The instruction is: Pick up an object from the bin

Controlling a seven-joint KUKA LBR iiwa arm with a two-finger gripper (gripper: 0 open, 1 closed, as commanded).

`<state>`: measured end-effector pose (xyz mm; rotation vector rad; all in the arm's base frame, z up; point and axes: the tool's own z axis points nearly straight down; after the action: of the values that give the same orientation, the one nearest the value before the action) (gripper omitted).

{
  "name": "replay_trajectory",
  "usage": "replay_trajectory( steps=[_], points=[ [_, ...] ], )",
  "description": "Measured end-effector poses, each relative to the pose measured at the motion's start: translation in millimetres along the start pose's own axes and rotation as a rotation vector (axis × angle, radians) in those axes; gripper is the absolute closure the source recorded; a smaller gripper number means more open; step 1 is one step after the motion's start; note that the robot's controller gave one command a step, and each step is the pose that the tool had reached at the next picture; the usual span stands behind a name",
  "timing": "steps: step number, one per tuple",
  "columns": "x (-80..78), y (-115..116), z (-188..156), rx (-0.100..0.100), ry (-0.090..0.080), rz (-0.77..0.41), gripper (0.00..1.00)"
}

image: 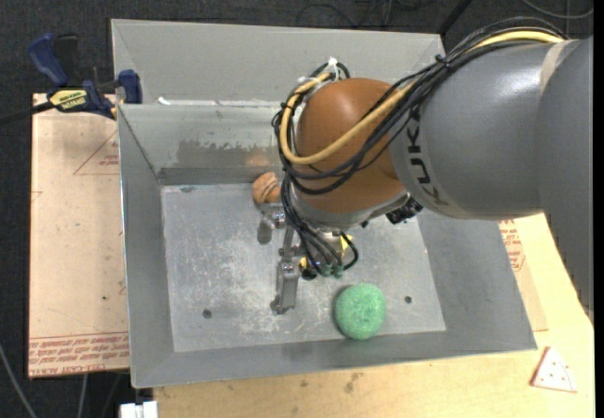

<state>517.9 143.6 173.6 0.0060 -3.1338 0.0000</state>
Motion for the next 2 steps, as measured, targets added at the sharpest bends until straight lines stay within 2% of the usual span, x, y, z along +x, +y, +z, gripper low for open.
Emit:
replay_trajectory(
  steps=[1, 2],
  points=[
    [-1.7, -1, -4, -0.001, -0.007, 0.003, 0.00],
    [-5.7, -35, -26, -0.003, -0.006, 0.012, 0.00]
  ],
)
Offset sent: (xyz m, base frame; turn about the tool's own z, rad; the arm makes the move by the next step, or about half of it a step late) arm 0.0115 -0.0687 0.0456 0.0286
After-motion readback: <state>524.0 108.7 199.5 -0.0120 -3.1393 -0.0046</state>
